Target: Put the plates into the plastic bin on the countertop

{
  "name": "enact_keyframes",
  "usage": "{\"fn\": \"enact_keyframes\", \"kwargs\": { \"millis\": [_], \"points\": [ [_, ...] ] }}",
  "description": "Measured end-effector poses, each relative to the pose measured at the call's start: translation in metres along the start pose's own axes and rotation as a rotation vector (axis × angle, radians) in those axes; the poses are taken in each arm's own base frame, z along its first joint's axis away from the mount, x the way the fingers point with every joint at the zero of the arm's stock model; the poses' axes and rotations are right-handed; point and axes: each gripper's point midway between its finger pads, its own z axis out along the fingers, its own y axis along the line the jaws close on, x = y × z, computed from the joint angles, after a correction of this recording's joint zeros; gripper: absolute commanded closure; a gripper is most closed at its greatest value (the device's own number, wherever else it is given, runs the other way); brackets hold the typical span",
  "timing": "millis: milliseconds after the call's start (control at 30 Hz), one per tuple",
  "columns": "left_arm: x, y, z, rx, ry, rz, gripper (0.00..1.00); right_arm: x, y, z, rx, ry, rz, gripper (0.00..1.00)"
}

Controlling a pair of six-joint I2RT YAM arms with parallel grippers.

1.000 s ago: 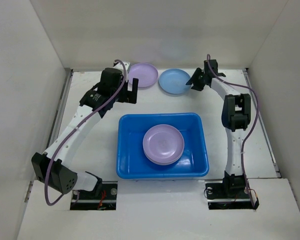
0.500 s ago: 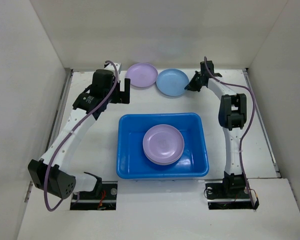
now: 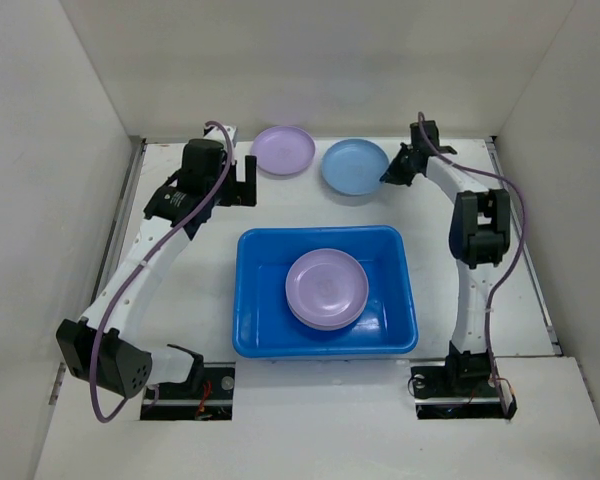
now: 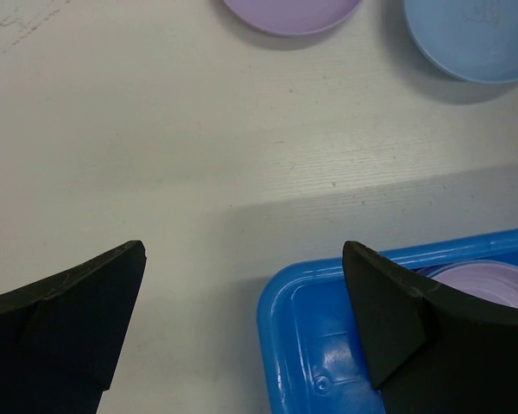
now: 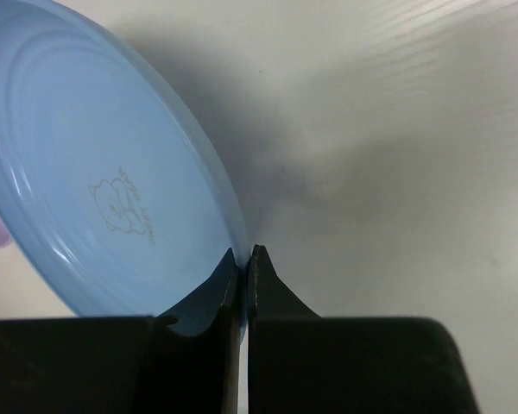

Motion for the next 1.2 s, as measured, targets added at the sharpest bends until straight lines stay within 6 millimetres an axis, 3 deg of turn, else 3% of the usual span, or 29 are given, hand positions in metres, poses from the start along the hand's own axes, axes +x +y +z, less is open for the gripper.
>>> {"fn": "enact_keyframes", "kwargs": {
  "millis": [267,367,467,600,800,900,1000,1200],
  "points": [
    [-0.003,0.002,0.015,-0.022,-0.007,-0.023,0.00,-0.052,0.008,-0.099,-0.056,-0.197,0.000,1.00],
    [-0.001,0.004,0.027,-0.033,0.005,-0.032,0.00,-0.052,0.013,-0.130,-0.083,-0.242,-0.011,1.00],
    [0.003,0.011,0.041,-0.061,0.024,-0.052,0.00,-0.036,0.018,-0.155,-0.109,-0.249,-0.031,1.00],
    [0.008,0.029,0.064,-0.125,0.056,-0.103,0.00,-0.002,0.028,-0.188,-0.153,-0.235,-0.083,1.00],
    [0.013,0.063,0.095,-0.213,0.071,-0.225,0.00,0.078,0.067,-0.253,-0.295,-0.176,-0.267,1.00],
    [0.014,0.076,0.110,-0.239,0.068,-0.275,0.00,0.122,0.077,-0.276,-0.355,-0.120,-0.368,1.00],
    [0.015,0.082,0.129,-0.245,0.065,-0.303,0.01,0.163,0.070,-0.284,-0.374,-0.036,-0.446,1.00],
    [0.028,0.075,0.173,-0.197,0.095,-0.333,0.01,0.225,0.028,-0.266,-0.283,0.159,-0.539,0.99]
  ]
}}
